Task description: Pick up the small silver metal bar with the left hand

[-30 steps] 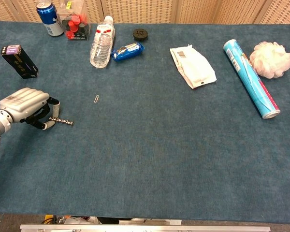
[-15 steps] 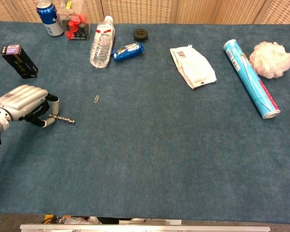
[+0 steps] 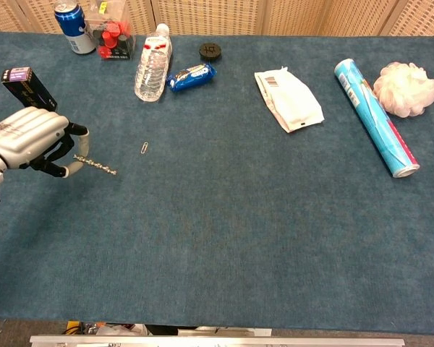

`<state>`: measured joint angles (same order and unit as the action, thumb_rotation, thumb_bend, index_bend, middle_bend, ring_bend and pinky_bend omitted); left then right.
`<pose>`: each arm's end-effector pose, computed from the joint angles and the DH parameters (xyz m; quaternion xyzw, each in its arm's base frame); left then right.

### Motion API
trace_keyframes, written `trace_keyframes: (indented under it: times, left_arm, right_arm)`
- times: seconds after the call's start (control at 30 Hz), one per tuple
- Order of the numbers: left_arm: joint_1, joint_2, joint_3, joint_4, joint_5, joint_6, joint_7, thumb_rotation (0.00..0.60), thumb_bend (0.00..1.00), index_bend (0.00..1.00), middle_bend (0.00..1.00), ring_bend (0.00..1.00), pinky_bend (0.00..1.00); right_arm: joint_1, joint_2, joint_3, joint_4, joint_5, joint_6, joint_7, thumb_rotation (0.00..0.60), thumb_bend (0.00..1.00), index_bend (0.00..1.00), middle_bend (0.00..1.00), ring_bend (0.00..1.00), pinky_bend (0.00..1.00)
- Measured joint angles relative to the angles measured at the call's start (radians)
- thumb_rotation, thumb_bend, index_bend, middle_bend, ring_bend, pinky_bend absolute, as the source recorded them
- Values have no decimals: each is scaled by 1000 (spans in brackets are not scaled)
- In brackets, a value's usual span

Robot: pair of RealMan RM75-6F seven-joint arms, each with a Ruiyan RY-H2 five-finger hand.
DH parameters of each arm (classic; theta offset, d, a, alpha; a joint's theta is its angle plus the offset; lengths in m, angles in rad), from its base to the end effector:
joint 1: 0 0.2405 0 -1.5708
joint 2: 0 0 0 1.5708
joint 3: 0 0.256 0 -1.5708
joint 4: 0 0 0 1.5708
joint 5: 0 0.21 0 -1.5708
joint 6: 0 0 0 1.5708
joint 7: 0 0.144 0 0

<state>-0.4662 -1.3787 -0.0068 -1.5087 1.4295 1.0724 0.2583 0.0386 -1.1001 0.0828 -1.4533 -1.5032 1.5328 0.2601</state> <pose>-0.2452 0.2657 0.0248 -0.7717 -0.3426 -0.3100 0.4370 -0.3436 -0.1741 0.1940 0.5502 -0.3969 0.4290 0.5964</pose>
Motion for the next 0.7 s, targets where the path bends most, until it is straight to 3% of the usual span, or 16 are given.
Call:
trace_keyframes:
  times: [0.3,0.7]
  left_arm:
    - [-39,10,-45,-76,-14,-1,70,600,365,594,860,827,928]
    - [-129,-94,-113,7,-149,-98,136,600,365,595,860,827,928]
  right_arm:
    - [-7,-8,-1,27,1,5,30,600,331,490,422,378,424]
    - [-19,-13,-2,47,9,12,55,600,331,490,422,379,424]
